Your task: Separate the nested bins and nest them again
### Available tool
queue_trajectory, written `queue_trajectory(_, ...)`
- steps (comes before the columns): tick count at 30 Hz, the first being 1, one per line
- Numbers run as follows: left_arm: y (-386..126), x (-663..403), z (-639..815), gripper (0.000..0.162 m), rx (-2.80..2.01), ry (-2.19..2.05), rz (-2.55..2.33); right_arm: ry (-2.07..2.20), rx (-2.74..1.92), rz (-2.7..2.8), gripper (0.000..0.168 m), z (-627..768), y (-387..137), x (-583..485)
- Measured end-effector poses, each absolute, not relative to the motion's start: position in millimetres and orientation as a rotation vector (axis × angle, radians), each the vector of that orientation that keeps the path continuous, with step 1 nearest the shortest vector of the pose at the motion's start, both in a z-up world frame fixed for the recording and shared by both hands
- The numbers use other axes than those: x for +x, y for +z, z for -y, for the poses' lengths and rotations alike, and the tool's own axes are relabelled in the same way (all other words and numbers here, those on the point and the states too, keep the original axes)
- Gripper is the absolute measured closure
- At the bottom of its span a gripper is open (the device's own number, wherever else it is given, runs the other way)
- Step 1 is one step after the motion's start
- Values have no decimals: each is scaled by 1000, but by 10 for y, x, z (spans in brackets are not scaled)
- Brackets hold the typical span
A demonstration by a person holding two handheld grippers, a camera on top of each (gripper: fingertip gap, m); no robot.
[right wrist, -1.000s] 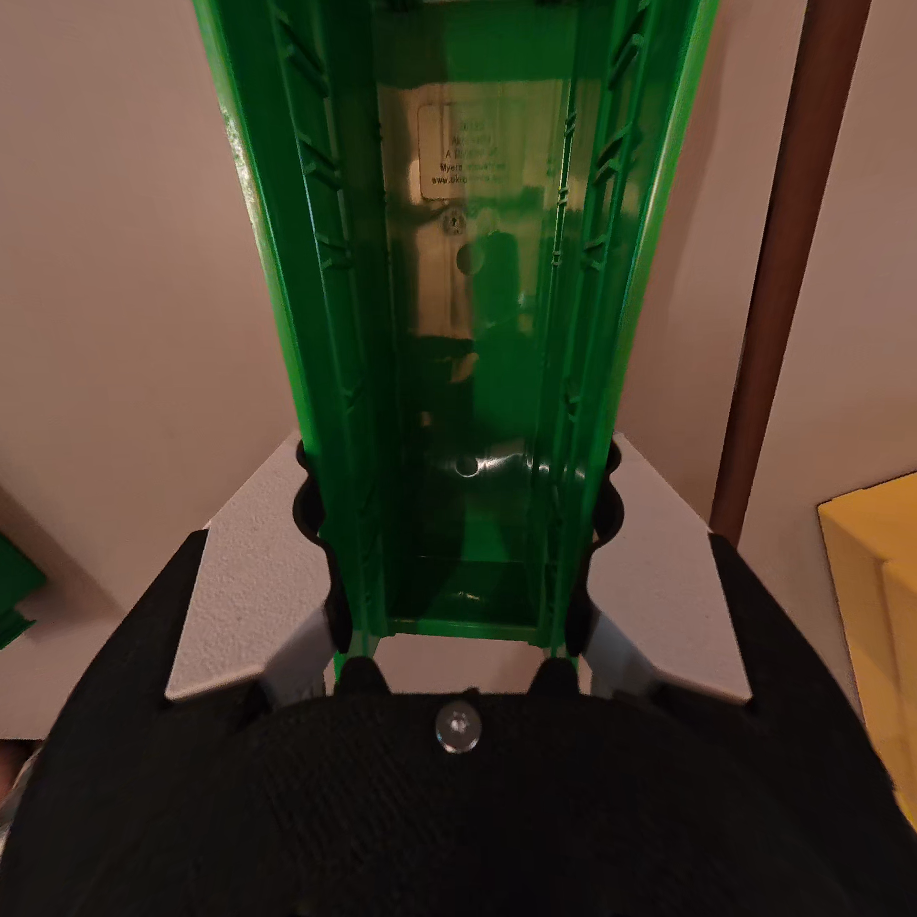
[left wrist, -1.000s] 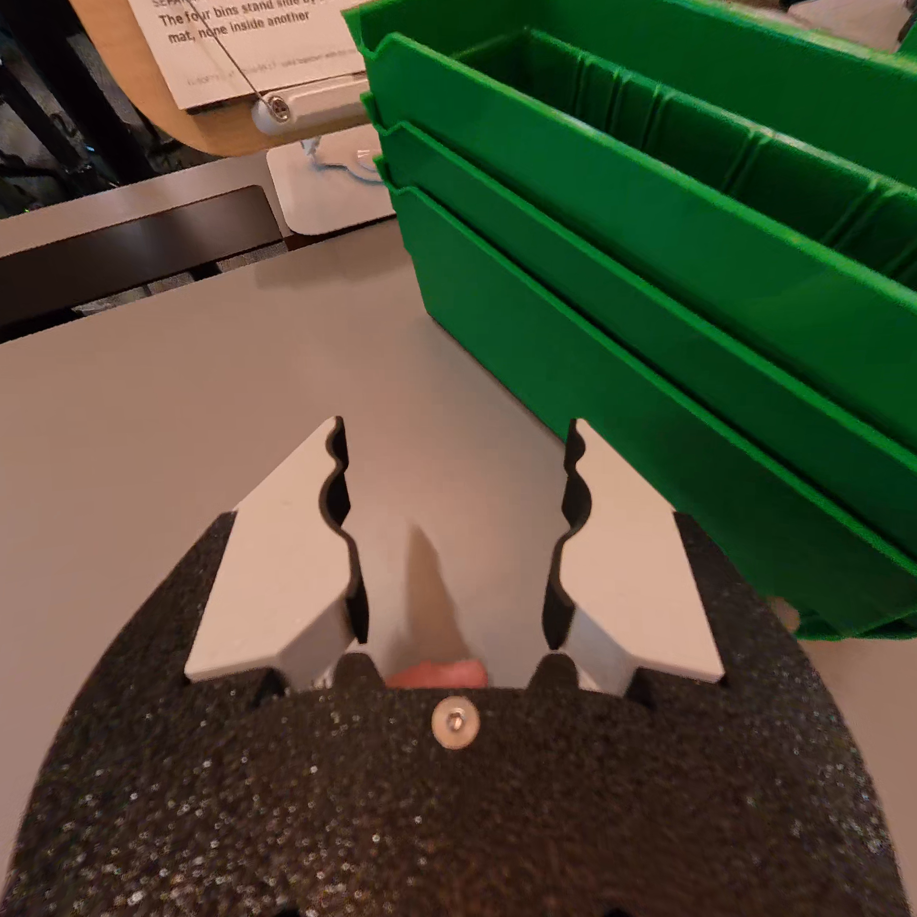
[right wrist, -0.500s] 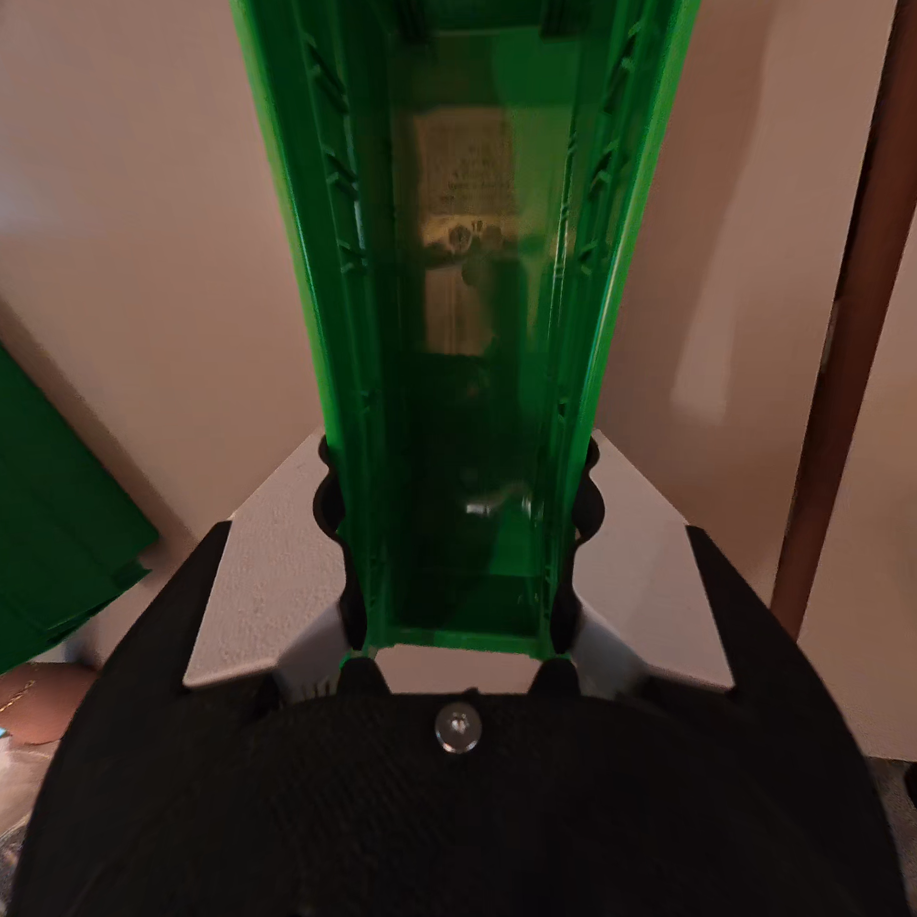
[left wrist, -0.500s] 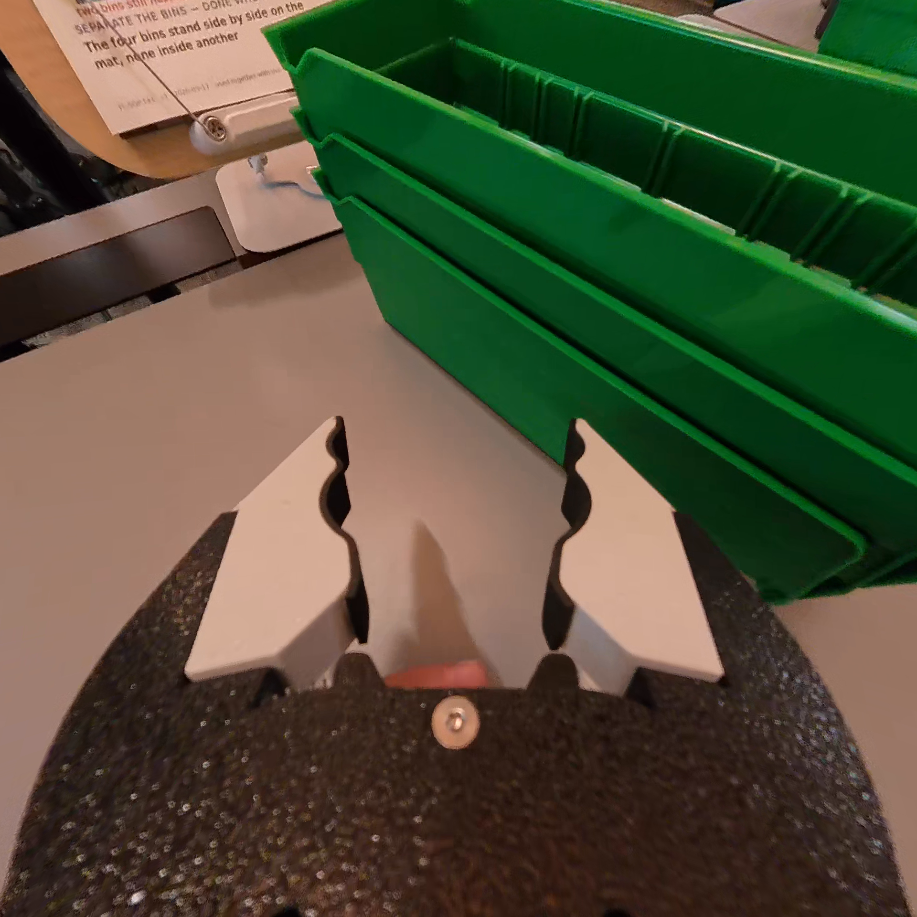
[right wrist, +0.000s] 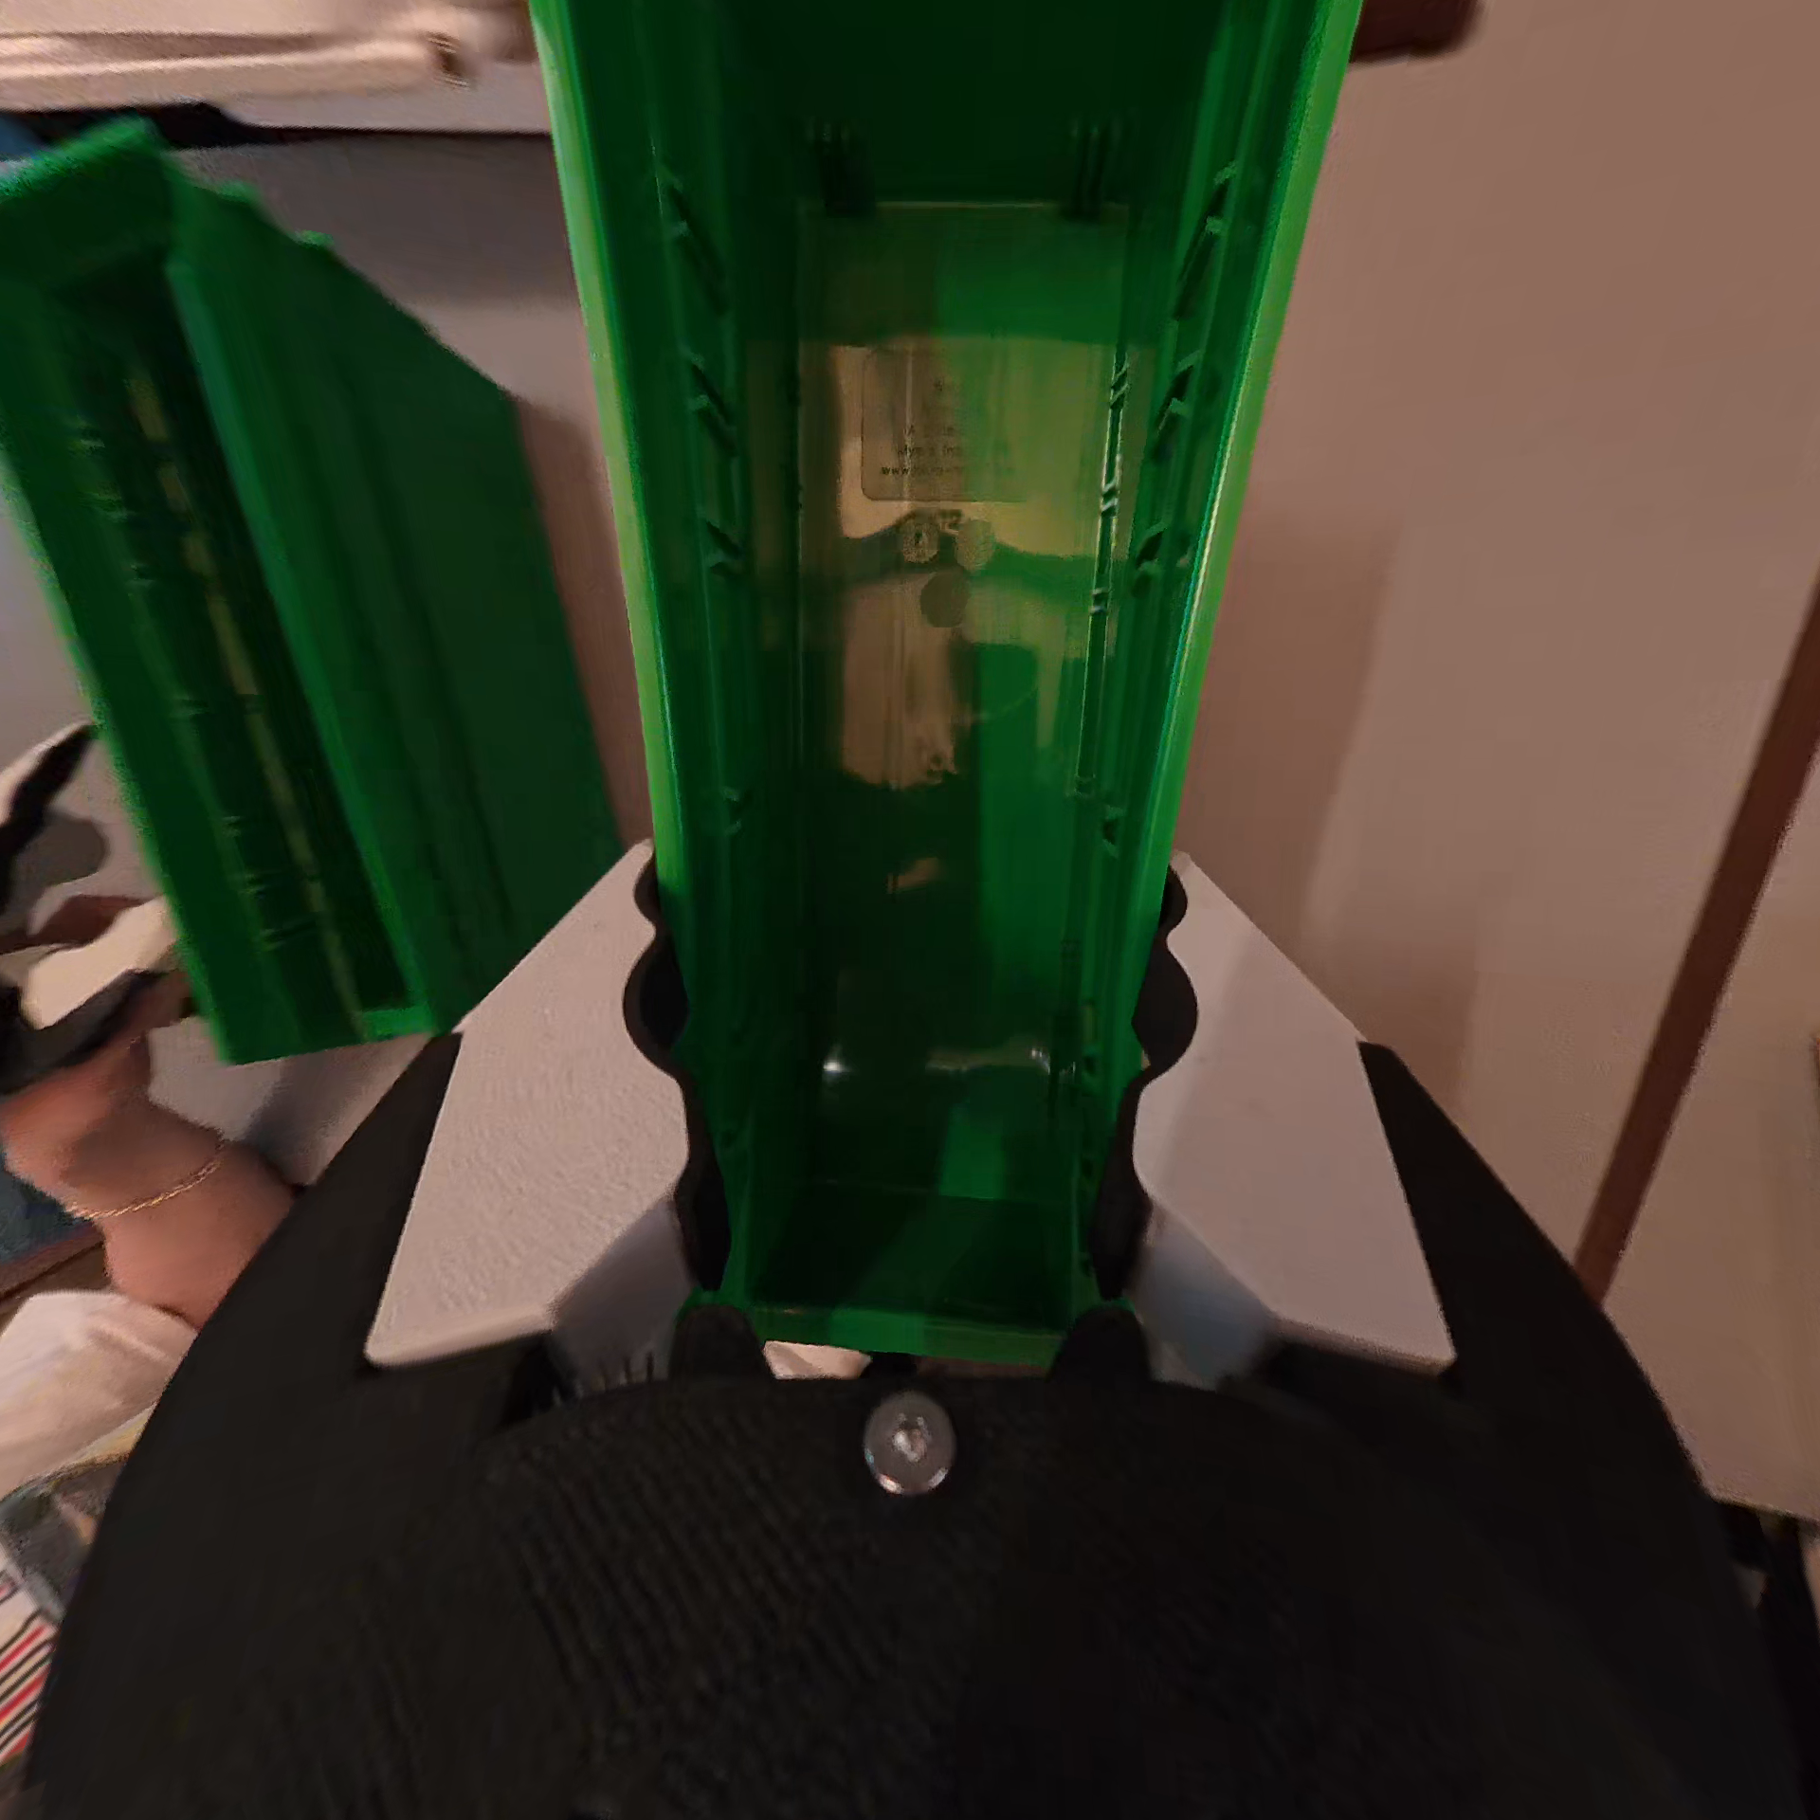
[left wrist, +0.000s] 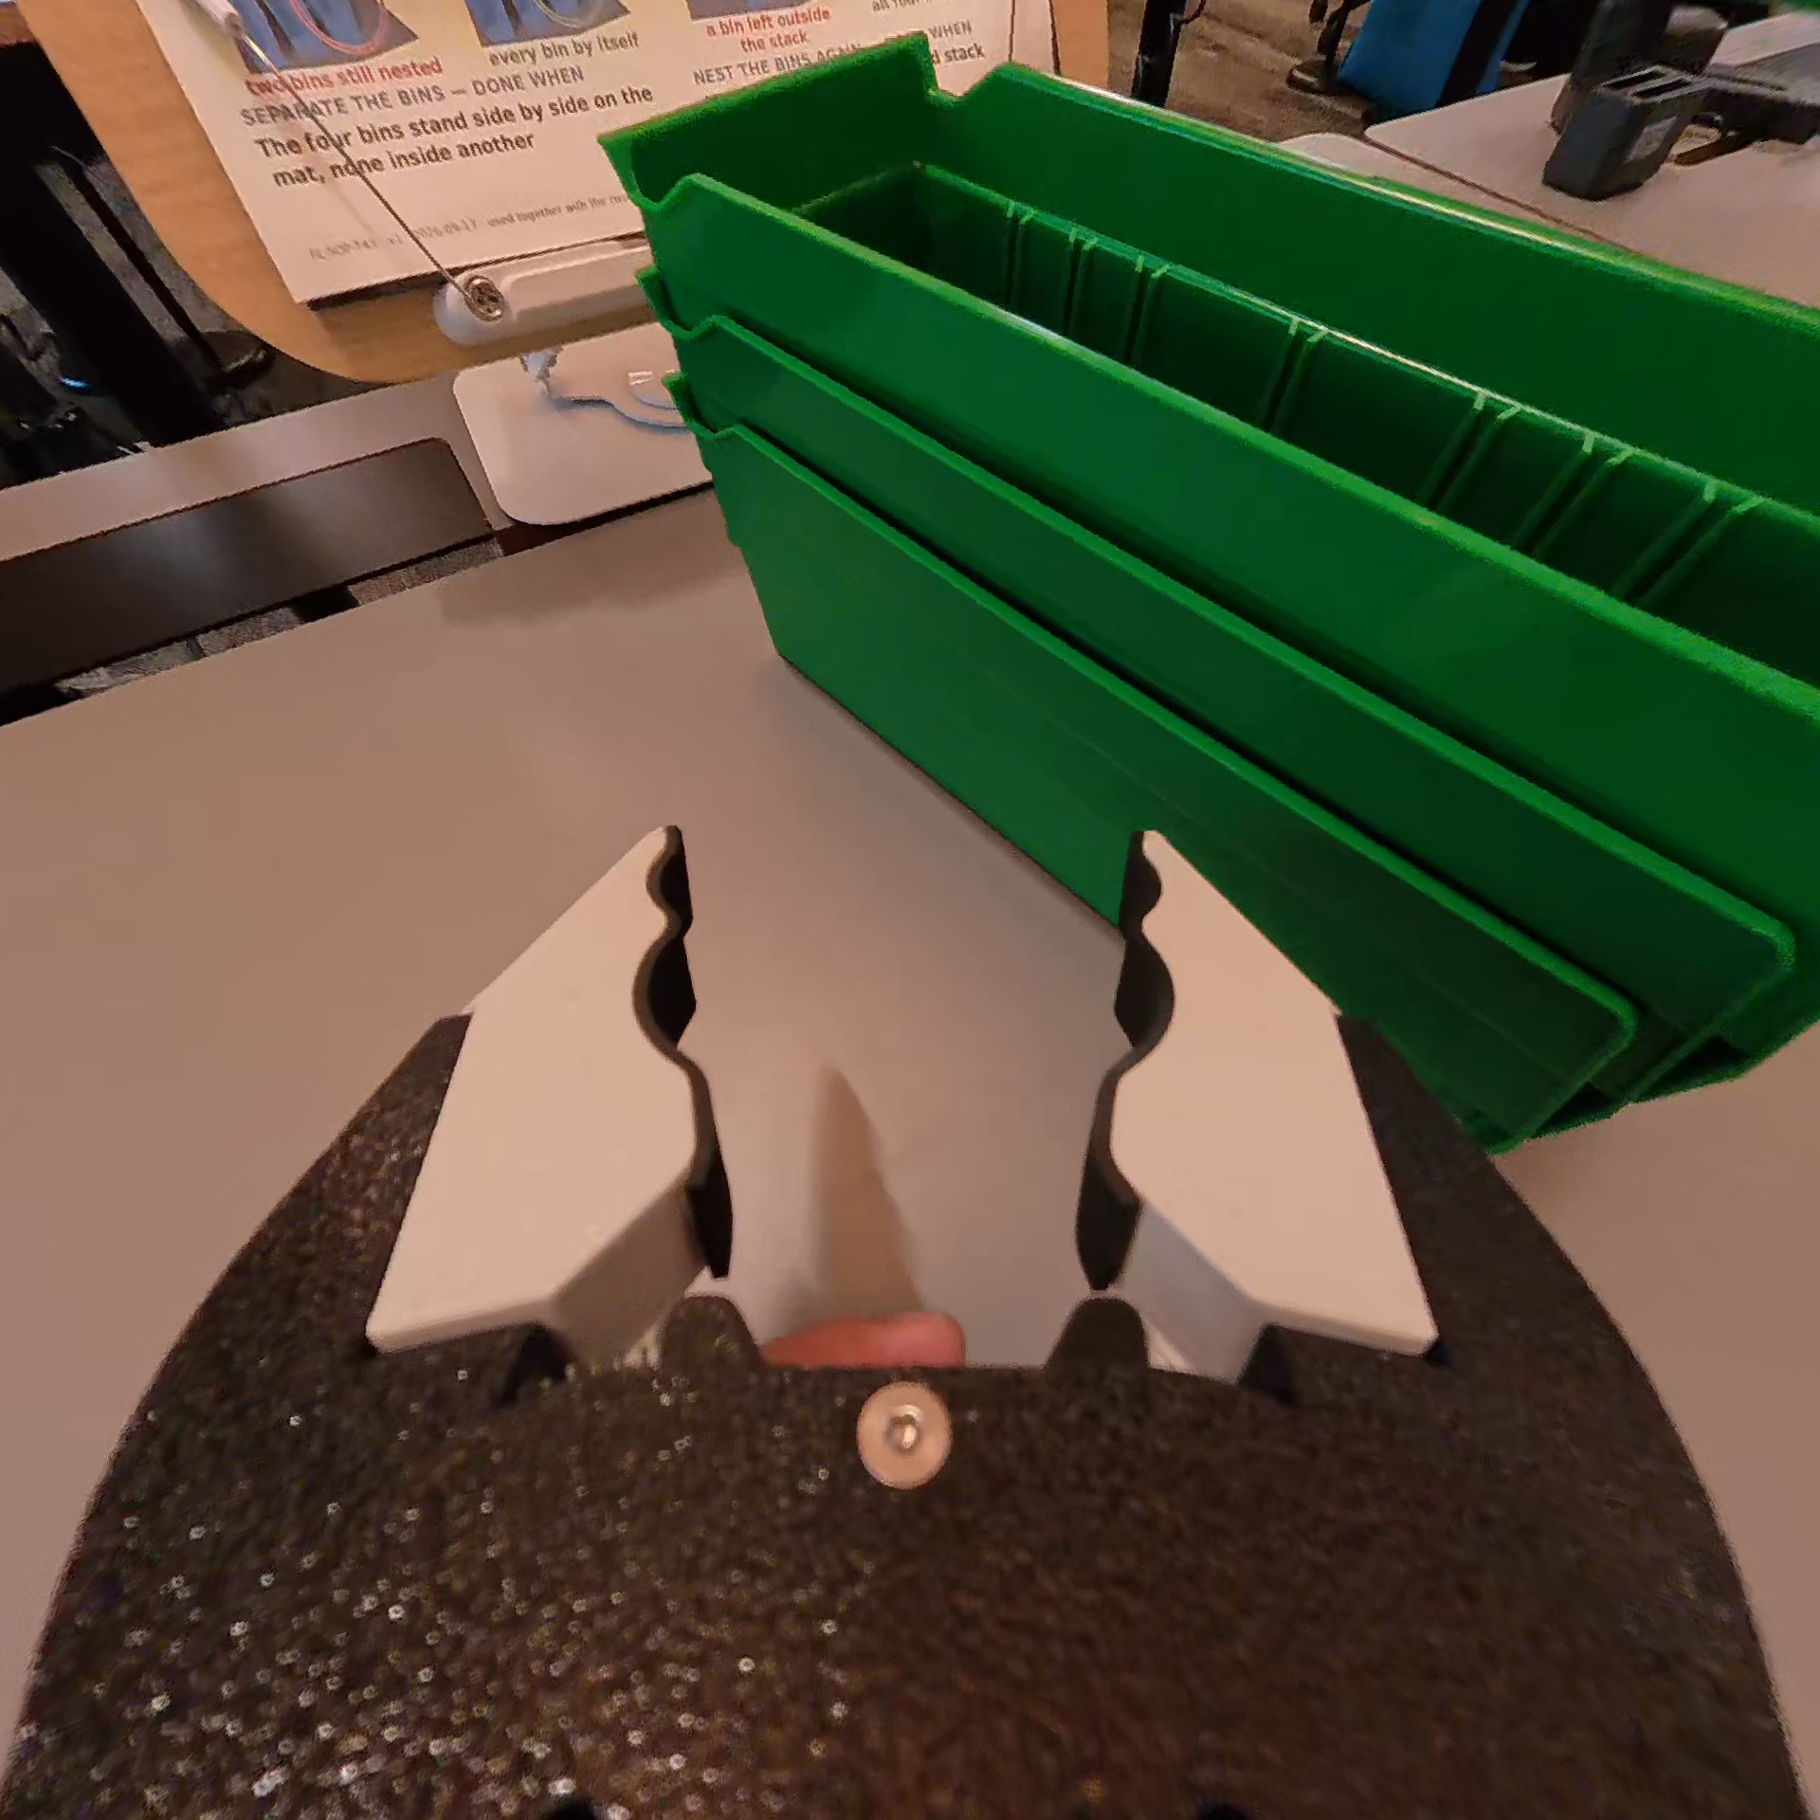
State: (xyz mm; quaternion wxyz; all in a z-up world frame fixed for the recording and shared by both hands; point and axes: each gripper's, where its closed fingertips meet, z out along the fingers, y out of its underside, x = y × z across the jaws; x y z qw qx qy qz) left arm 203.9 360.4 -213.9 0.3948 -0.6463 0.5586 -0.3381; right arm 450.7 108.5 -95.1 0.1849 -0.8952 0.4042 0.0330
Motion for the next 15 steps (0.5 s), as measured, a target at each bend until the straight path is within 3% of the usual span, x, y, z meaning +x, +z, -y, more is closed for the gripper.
queue_trajectory(7, -2001, 2032, -3576, 74, -1599, -874, -1410, 158, -2581, -881, 72, -1971, -608, 3772)
queue_trajectory(15, -1843, 1974, -3691, 70, -1587, -881, -1342, 234, -2608, -734, 70, -2644, -643, 3223)
